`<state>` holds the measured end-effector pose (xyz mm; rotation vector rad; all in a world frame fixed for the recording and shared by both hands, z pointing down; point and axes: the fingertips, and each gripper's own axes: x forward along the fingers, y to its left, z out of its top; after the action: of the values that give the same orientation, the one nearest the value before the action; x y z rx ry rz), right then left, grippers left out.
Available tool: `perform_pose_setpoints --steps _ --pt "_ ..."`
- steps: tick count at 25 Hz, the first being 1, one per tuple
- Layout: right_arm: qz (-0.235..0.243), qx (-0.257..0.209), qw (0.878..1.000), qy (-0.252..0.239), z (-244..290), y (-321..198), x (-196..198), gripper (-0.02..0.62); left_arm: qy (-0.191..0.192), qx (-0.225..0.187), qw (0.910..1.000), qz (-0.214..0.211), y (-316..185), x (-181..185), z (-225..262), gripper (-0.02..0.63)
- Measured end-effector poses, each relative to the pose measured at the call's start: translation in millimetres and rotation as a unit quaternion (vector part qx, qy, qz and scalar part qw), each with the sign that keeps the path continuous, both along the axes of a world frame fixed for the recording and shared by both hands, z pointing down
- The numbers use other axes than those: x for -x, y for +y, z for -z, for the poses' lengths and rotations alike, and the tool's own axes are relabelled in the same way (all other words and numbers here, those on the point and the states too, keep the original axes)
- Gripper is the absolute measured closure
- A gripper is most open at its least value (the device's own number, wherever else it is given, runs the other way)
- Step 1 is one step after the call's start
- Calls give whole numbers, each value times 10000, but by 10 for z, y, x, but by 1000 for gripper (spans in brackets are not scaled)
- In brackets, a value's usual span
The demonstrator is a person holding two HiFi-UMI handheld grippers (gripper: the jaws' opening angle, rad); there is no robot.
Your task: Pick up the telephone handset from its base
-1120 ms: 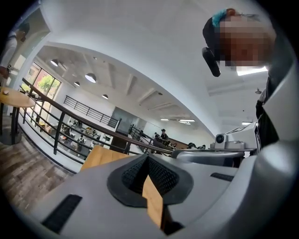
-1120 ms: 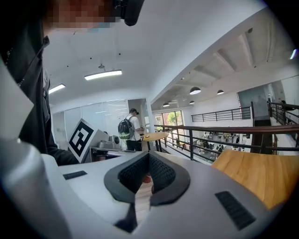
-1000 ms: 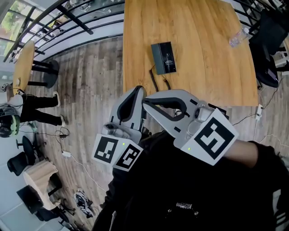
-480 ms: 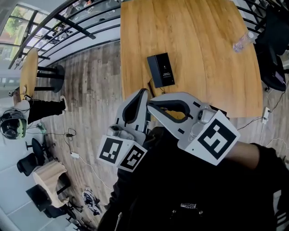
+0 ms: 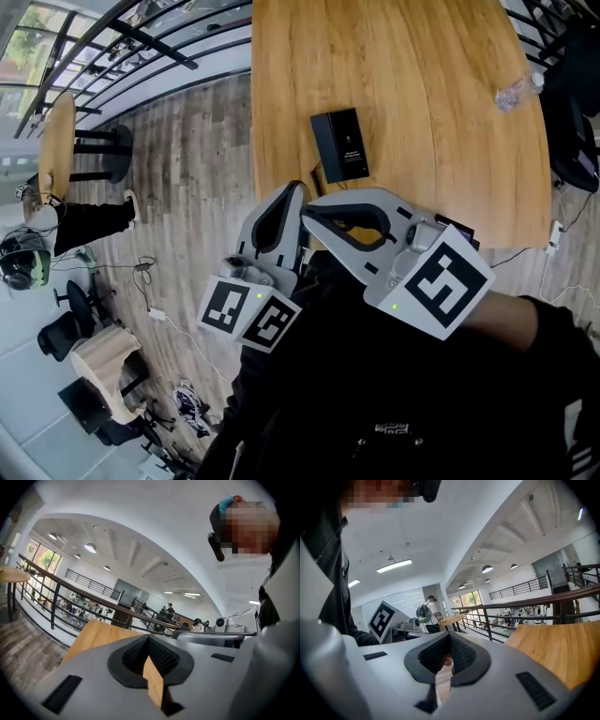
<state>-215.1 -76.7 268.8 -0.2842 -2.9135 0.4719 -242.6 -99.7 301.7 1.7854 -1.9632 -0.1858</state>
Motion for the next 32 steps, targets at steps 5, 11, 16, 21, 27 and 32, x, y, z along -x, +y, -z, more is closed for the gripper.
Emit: perform_pose_setpoints --steps 5,11,16,21,27,32 --pt "-308 -142 9994 -104 124 -157 93 578 -13 -101 9990 -439 -189 66 118 606" --pt "-711 -229 9972 -52 148 -256 165 578 300 -224 9948 -950 -317 102 134 606" --pt "-1064 -252 9940 0 143 -291 255 578 438 -332 9898 -1317 -370 164 129 606" --pt "-1278 -396 9910 -60 180 -254 341 578 1082 -836 9750 -1754 -356 203 157 606" --pt "-1775 -210 9839 78 193 -305 264 578 1183 -571 9729 -1905 -388 123 -108 606" --pt "-1774 -404 9828 315 19 -289 265 578 1498 -167 9717 -1817 -345 262 -677 606"
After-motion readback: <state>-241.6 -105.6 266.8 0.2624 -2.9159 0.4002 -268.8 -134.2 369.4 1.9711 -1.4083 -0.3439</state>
